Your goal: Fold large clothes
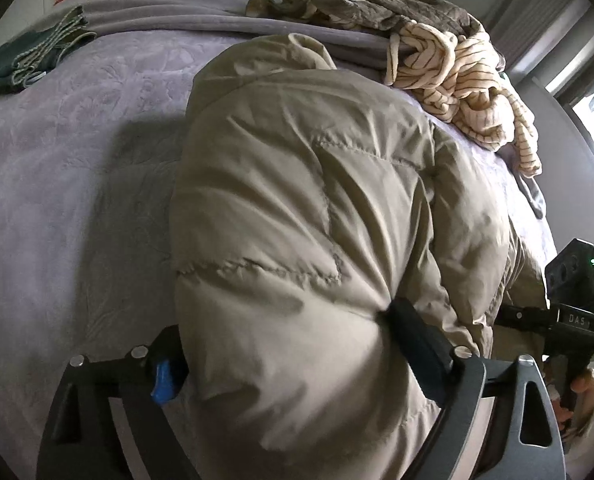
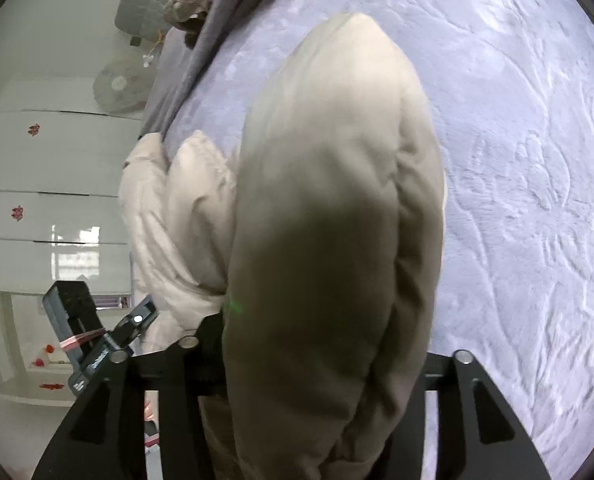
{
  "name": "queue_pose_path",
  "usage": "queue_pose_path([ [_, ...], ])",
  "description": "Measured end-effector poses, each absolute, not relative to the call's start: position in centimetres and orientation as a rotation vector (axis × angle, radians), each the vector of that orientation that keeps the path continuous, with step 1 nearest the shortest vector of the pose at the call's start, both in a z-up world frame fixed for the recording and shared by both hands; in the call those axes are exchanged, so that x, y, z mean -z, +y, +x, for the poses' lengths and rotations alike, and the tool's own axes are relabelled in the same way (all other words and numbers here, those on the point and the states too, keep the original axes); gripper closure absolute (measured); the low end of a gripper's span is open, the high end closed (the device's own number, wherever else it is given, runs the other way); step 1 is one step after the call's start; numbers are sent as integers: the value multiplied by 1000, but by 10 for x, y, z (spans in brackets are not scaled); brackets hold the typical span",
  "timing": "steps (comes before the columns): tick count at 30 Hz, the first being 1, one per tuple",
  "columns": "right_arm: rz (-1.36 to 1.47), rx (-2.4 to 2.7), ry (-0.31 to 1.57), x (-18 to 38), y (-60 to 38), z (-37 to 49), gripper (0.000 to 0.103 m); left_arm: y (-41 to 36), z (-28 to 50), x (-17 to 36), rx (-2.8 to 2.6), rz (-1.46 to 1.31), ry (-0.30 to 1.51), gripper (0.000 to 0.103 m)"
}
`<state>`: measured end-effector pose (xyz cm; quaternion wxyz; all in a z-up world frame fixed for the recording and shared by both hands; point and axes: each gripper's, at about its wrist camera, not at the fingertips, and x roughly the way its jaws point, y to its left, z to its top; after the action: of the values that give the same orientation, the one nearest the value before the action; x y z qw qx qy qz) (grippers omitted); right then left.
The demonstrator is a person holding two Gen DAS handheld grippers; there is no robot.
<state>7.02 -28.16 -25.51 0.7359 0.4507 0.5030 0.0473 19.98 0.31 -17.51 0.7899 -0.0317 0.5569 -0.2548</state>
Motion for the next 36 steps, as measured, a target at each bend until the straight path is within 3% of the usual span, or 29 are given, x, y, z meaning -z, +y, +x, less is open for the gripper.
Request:
queue_pose_path([
  [4, 1001, -33, 1118, 242, -282, 66, 35, 11, 192, 162, 516, -40, 1178, 10],
  [9, 869, 89, 1110, 200, -296, 38, 36, 38, 168, 129, 480, -7, 1105, 10],
  [11, 811, 128, 1084, 176, -290, 25, 54, 52, 156, 121, 469, -12, 1099, 10],
  [12, 776, 144, 1076, 166, -286, 18, 72, 56, 151, 118, 465, -11, 1098, 10],
  [15, 667, 155, 1019, 134, -264, -4, 83, 64, 132, 114, 457, -4, 1102, 10],
  [18, 576, 103, 976, 126, -236, -8, 84, 61, 116, 126, 451, 40, 1134, 10],
  [23, 459, 82, 1100, 155, -190, 7, 84, 51, 98, 150, 450, 33, 1172, 10],
  [31, 546, 149, 1181, 217, -210, 6, 88, 38, 86, 158, 464, 73, 1171, 10],
  [36, 568, 158, 1195, 213, -216, -3, 88, 42, 83, 148, 434, 68, 1201, 10],
])
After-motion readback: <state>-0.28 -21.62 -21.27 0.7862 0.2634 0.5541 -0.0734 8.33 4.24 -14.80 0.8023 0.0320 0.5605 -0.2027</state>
